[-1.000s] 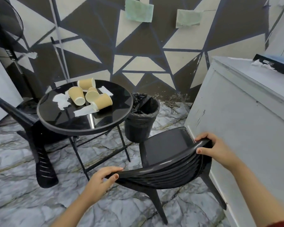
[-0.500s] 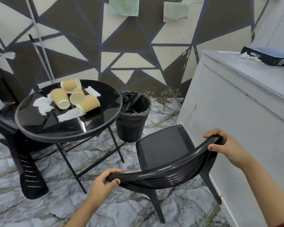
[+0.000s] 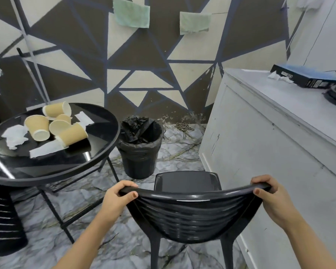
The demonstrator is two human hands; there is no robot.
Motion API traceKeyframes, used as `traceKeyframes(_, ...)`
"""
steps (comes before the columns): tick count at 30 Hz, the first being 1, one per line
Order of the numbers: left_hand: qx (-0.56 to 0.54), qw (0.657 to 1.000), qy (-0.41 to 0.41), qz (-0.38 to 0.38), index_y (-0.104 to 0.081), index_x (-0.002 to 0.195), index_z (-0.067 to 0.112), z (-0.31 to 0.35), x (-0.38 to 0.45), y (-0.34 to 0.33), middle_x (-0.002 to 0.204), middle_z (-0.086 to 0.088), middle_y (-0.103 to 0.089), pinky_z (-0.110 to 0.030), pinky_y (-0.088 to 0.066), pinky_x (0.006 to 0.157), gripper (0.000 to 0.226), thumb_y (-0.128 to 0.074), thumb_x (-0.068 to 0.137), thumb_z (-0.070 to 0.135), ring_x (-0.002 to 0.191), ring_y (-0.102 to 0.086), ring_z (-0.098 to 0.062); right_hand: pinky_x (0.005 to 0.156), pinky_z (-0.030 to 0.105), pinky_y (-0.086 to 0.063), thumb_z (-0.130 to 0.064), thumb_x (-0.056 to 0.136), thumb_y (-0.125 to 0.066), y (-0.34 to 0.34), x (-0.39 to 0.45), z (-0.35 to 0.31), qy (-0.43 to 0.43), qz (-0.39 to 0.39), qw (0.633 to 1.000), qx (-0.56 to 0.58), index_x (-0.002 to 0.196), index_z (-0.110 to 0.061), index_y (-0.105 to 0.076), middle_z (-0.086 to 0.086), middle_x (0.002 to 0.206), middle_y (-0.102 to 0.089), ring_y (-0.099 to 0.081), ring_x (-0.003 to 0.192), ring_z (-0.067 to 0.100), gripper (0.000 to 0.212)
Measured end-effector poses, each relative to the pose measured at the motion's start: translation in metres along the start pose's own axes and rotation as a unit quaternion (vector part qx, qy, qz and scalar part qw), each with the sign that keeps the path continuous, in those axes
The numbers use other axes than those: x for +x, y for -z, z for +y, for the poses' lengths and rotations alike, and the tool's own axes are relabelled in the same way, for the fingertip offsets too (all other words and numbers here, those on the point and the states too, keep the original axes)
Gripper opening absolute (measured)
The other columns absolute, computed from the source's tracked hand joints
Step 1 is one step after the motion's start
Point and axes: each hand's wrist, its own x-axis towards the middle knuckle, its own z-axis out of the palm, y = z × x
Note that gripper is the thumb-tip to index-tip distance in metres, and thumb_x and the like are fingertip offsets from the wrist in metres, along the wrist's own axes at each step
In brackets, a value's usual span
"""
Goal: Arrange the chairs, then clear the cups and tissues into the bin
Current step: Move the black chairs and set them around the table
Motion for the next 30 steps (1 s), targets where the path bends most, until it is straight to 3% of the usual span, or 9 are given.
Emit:
traceKeyframes(2,-0.012,1.0,0.003,-0.008,-0.071,0.072,0.023,0.005,0.013,-0.009,0.077,0.005,-0.066,-0.017,-0.05,0.068,0.017,-0.076,0.057,0.029,0.075,-0.06,-0.01,0.054,0.014,-0.05,-0.047,0.02,-0.092,0.008,0.004,-0.001,-0.002,0.018,1.0,0.016,0.063,-0.023,-0.068,-0.009,0.063,-0.065,-0.06,0.058,0.006,0.055)
traceKeyframes(5,-0.019,1.0,0.007,-0.012,-0.071,0.073,0.022,0.017,0.027,-0.015,0.083,-0.003,-0.064,-0.035,-0.047,0.078,0.029,-0.076,0.051,0.039,0.081,-0.058,-0.021,0.052,0.015,-0.05,-0.049,0.014,-0.092,0.012,0.016,-0.004,0.003,0.035,0.998,0.044,0.062,-0.022,-0.068,-0.009,0.062,-0.064,-0.06,0.056,0.006,0.06)
traceKeyframes(8,-0.013,1.0,-0.012,0.019,-0.07,0.07,0.024,0.029,0.027,-0.015,0.072,0.006,-0.066,-0.024,-0.049,0.07,0.032,-0.078,0.047,0.045,0.073,-0.06,-0.011,0.052,0.015,-0.05,-0.048,0.018,-0.092,0.006,0.031,-0.008,0.008,0.033,0.998,0.054,0.063,-0.022,-0.068,-0.006,0.061,-0.063,-0.059,0.054,0.007,0.058)
traceKeyframes(11,-0.016,0.997,-0.028,0.071,-0.069,0.07,0.025,0.037,0.015,-0.003,0.069,0.009,-0.066,-0.017,-0.049,0.063,0.052,-0.082,0.039,0.064,0.067,-0.061,-0.007,0.051,0.015,-0.05,-0.038,0.033,-0.091,-0.012,0.045,-0.012,0.003,0.004,0.997,0.072,0.063,-0.022,-0.068,-0.001,0.065,-0.06,-0.059,0.053,0.006,0.041)
traceKeyframes(15,-0.033,0.988,-0.036,0.148,-0.068,0.069,0.022,0.042,-0.004,0.026,0.066,0.009,-0.063,-0.022,-0.05,0.064,0.04,-0.082,0.044,0.05,0.067,-0.059,-0.014,0.05,0.015,-0.05,-0.052,0.016,-0.091,-0.051,0.066,-0.011,0.002,-0.029,0.996,0.079,0.064,-0.021,-0.067,-0.008,0.058,-0.062,-0.059,0.053,0.006,0.062)
traceKeyframes(19,-0.059,0.977,-0.029,0.202,-0.067,0.068,0.023,0.047,-0.02,0.059,0.073,-0.002,-0.062,-0.025,-0.051,0.056,0.03,-0.075,0.047,0.042,0.066,-0.057,-0.019,0.051,0.015,-0.05,-0.054,0.016,-0.091,-0.1,0.09,-0.012,0.002,-0.073,0.994,0.081,0.063,-0.023,-0.068,-0.01,0.058,-0.062,-0.06,0.054,0.004,0.06)
traceKeyframes(23,-0.078,0.967,-0.035,0.239,-0.067,0.068,0.018,0.048,-0.03,0.091,0.079,-0.004,-0.065,-0.018,-0.054,0.059,0.034,-0.086,0.047,0.037,0.077,-0.059,-0.024,0.051,0.018,-0.05,-0.053,0.018,-0.091,-0.143,0.113,-0.01,-0.002,-0.113,0.991,0.073,0.065,-0.022,-0.067,-0.006,0.059,-0.06,-0.058,0.054,0.008,0.061)
traceKeyframes(26,-0.069,0.958,-0.039,0.276,-0.067,0.069,0.017,0.049,-0.034,0.108,0.075,0.0,-0.064,-0.016,-0.052,0.061,0.06,-0.088,0.031,0.058,0.073,-0.058,-0.019,0.052,0.018,-0.05,-0.055,0.021,-0.091,-0.166,0.131,-0.009,0.001,-0.138,0.989,0.054,0.068,-0.021,-0.066,-0.003,0.063,-0.059,-0.058,0.056,0.01,0.063)
traceKeyframes(30,-0.056,0.952,-0.052,0.296,-0.067,0.069,0.019,0.05,-0.038,0.111,0.072,-0.003,-0.061,-0.028,-0.049,0.068,0.061,-0.086,0.03,0.062,0.073,-0.055,-0.024,0.052,0.018,-0.051,-0.044,0.029,-0.092,-0.183,0.15,-0.008,0.01,-0.183,0.98,0.083,0.065,-0.021,-0.067,-0.003,0.062,-0.061,-0.06,0.054,0.008,0.049)
